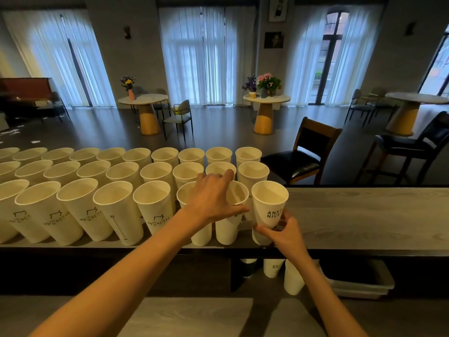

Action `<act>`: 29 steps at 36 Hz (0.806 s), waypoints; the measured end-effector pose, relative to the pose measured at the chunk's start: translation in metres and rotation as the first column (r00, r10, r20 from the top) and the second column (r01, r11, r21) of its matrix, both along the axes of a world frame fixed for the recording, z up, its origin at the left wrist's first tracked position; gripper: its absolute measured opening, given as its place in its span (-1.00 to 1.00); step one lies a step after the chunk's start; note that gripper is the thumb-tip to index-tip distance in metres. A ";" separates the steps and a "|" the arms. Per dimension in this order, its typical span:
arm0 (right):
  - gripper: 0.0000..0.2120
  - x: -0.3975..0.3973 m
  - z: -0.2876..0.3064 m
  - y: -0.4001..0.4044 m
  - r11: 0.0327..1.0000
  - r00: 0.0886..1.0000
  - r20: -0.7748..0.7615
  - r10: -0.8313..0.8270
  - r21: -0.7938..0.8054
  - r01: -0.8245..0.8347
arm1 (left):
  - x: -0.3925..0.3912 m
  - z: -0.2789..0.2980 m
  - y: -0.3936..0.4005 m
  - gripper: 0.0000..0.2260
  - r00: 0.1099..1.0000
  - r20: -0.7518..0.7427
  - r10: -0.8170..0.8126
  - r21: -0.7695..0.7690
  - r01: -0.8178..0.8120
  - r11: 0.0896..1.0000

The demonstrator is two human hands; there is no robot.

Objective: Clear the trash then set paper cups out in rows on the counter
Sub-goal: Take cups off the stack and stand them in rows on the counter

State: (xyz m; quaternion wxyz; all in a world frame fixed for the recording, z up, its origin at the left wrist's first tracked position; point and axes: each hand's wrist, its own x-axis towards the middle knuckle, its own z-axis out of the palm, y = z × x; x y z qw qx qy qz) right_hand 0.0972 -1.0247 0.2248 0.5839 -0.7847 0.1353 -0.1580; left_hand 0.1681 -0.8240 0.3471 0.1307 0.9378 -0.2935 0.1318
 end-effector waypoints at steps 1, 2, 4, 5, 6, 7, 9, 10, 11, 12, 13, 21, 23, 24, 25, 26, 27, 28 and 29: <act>-0.27 0.000 0.000 -0.001 1.000 1.000 -0.003 0.001 -0.005 -0.001 | 0.000 0.000 0.000 -0.24 1.000 -0.001 0.001 -0.001 -0.001 1.000; -0.27 -0.001 0.000 -0.001 1.000 1.000 -0.007 0.008 -0.011 -0.008 | -0.002 0.000 0.000 -0.24 1.000 -0.003 0.003 -0.006 -0.003 1.000; -0.27 -0.002 -0.001 -0.002 0.999 0.999 -0.028 0.018 -0.028 -0.019 | -0.003 0.000 0.000 -0.25 1.000 -0.003 0.006 -0.023 -0.006 1.000; -0.27 -0.003 -0.001 -0.002 0.999 0.999 -0.045 0.021 -0.040 -0.023 | -0.004 0.000 0.000 -0.26 1.000 -0.001 0.007 -0.032 -0.007 0.999; -0.26 -0.003 -0.001 -0.002 0.998 0.998 -0.065 0.023 -0.049 -0.026 | -0.005 0.000 0.000 -0.27 1.000 0.004 0.006 -0.039 -0.006 0.999; -0.25 -0.003 -0.003 -0.003 0.998 0.996 -0.085 0.022 -0.055 -0.027 | -0.005 0.000 0.000 -0.28 1.000 0.007 0.003 -0.048 -0.002 0.999; -0.23 -0.005 -0.005 -0.003 0.998 0.993 -0.116 0.014 -0.065 -0.022 | -0.006 0.000 0.000 -0.28 1.000 0.011 -0.003 -0.058 0.004 0.998; -0.21 -0.005 -0.007 -0.004 0.997 0.992 -0.124 0.010 -0.070 -0.018 | -0.006 0.000 0.000 -0.28 1.000 0.010 -0.004 -0.060 0.005 0.998; -0.19 -0.006 -0.009 -0.004 0.997 0.991 -0.130 0.009 -0.069 -0.018 | -0.006 -0.001 -0.001 -0.28 1.000 0.007 -0.004 -0.062 0.004 0.998; -0.18 -0.006 -0.009 -0.004 0.997 0.991 -0.131 0.011 -0.071 -0.021 | -0.007 0.000 -0.001 -0.28 1.000 0.003 0.000 -0.066 0.001 0.998; -0.18 -0.007 -0.011 -0.004 0.997 0.991 -0.135 0.012 -0.068 -0.022 | -0.007 -0.001 -0.002 -0.28 1.000 -0.004 0.004 -0.069 -0.004 0.998; -0.31 -0.011 -0.010 -0.003 0.999 0.993 -0.120 -0.002 -0.044 -0.004 | -0.004 -0.006 -0.002 -0.31 1.000 -0.012 0.010 -0.118 -0.011 0.993; -0.32 -0.012 -0.009 -0.003 0.999 0.994 -0.107 -0.001 -0.035 -0.002 | -0.004 -0.008 -0.002 -0.31 1.000 -0.007 0.014 -0.122 -0.015 0.992; -0.32 -0.013 -0.008 -0.003 0.999 0.995 -0.103 0.003 -0.032 -0.006 | -0.004 -0.008 -0.002 -0.31 1.000 -0.004 0.015 -0.123 -0.015 0.992; -0.33 -0.013 -0.007 -0.003 0.999 0.995 -0.099 0.007 -0.031 -0.010 | -0.003 -0.008 -0.002 -0.31 1.000 0.001 0.014 -0.121 -0.014 0.993; -0.33 -0.014 -0.007 -0.003 0.999 0.995 -0.099 0.012 -0.032 -0.015 | -0.004 -0.008 -0.002 -0.31 1.000 0.005 0.014 -0.119 -0.013 0.993; -0.34 -0.013 -0.007 -0.004 0.999 0.995 -0.100 0.014 -0.033 -0.017 | -0.003 -0.008 -0.002 -0.32 1.000 0.010 0.011 -0.119 -0.010 0.993; -0.34 -0.014 -0.007 -0.004 0.999 0.994 -0.104 0.015 -0.031 -0.018 | -0.004 -0.008 -0.001 -0.32 1.000 0.014 0.009 -0.120 -0.007 0.993; -0.35 -0.013 -0.007 -0.004 0.999 0.994 -0.107 0.016 -0.030 -0.019 | -0.004 -0.008 -0.001 -0.33 1.000 0.018 0.009 -0.119 -0.007 0.993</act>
